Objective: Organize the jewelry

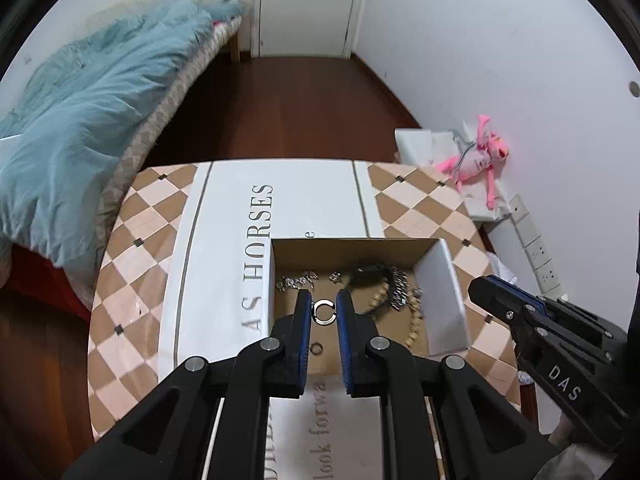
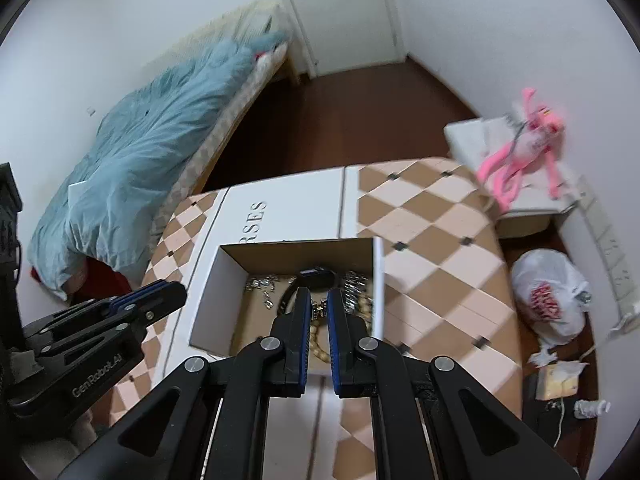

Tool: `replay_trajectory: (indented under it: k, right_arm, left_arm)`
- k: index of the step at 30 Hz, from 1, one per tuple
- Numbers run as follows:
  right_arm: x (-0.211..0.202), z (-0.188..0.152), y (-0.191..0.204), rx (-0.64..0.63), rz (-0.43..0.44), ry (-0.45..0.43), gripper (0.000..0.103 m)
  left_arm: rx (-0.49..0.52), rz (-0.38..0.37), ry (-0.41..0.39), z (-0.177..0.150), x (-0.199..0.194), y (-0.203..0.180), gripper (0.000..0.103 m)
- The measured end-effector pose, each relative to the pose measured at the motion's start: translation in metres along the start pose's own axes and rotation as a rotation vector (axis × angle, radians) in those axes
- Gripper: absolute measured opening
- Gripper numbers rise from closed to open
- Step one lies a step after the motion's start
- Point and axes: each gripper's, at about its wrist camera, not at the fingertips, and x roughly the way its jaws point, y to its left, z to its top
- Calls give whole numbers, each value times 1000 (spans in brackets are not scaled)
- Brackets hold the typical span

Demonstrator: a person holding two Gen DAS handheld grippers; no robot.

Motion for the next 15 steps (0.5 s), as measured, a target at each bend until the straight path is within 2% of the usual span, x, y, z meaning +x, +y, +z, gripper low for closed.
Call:
replay_trajectory:
  k: [2,4,5,10,15]
  right_arm:
    - [17,12,-3,11,22,63,9]
    - [32,17,-6,21,41,128,9]
    - [38,18,-7,20,43,162,9]
    - [57,14,-8,-3,25,274,9]
    - [64,16,-10,-2,0,321,10]
  left_arm:
    - [-5,-9,36,8,11,4,10]
    - [8,-37,140,13,31,6,10]
    - [3,-42,157,13,34,6,10]
    - [-10,-53,184,9,42,6,10]
    - [-33,-20,189,17,42,8,13]
